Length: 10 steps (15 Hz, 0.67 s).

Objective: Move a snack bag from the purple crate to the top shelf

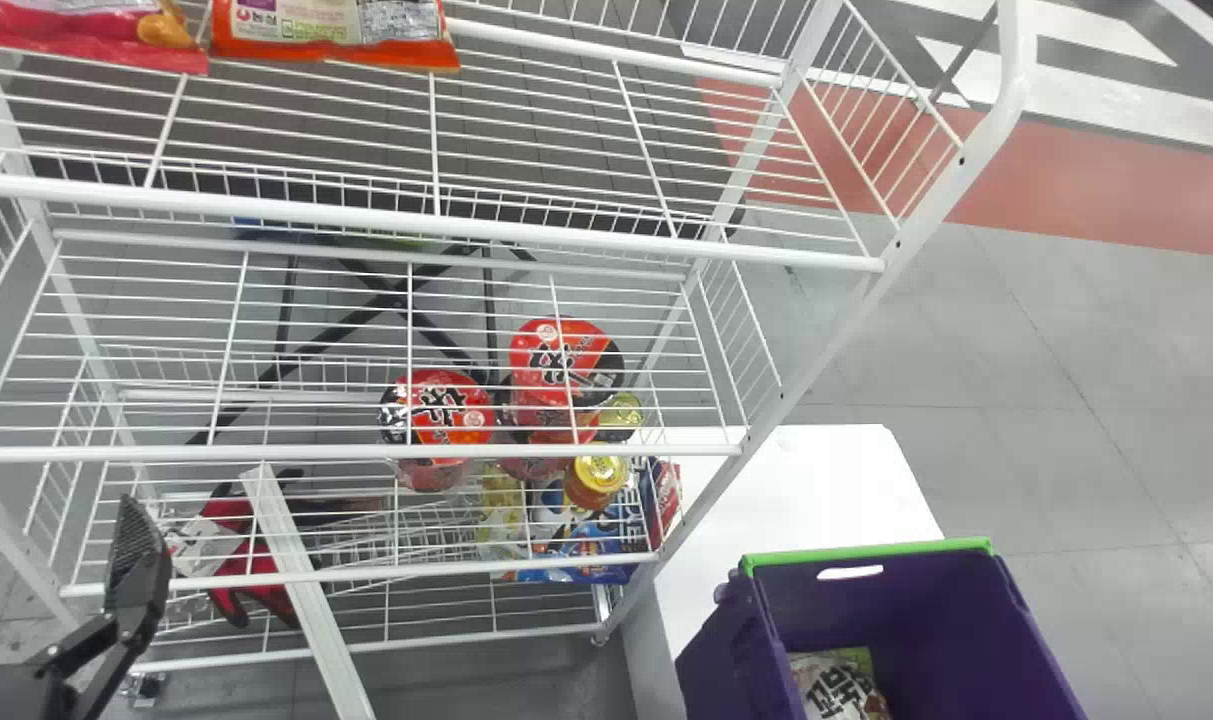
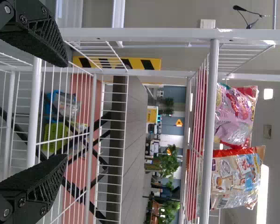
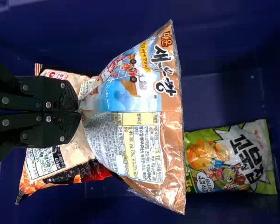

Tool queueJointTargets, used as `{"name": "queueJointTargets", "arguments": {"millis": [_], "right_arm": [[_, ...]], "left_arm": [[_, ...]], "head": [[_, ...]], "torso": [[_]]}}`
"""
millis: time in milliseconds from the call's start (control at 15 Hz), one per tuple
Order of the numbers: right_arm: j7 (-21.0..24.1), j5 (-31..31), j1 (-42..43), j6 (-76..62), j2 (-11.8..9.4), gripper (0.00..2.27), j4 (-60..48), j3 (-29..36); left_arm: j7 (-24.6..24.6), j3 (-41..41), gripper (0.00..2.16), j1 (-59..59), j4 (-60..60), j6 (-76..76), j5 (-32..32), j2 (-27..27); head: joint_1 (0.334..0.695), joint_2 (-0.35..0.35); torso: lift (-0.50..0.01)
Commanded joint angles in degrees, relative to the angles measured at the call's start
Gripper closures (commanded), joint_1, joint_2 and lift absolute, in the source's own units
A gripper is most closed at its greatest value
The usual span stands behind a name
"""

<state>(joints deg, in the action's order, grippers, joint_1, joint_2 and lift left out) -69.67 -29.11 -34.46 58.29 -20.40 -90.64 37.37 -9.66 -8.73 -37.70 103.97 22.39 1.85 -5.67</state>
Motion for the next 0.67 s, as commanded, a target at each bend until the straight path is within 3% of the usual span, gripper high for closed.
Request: {"name": "queueJointTargets", "arguments": {"millis": [0, 600], "right_arm": [[-0.6, -0.5, 0.6, 1.4, 0.0, 1.81, -0.9, 0.0], [-2.8, -1.9, 1.2, 4.4, 1.0, 1.81, -4.3, 1.0]], "left_arm": [[-0.1, -0.1, 0.13, 0.2, 0.0, -0.4, 0.0, 0.0], [-0.4, -0.2, 0.13, 1.1, -1.1, -0.6, 0.1, 0.0]], "head": [[0.695, -0.35], [0.695, -0.35]], "torso": [[-0.237], [-0.201]]}}
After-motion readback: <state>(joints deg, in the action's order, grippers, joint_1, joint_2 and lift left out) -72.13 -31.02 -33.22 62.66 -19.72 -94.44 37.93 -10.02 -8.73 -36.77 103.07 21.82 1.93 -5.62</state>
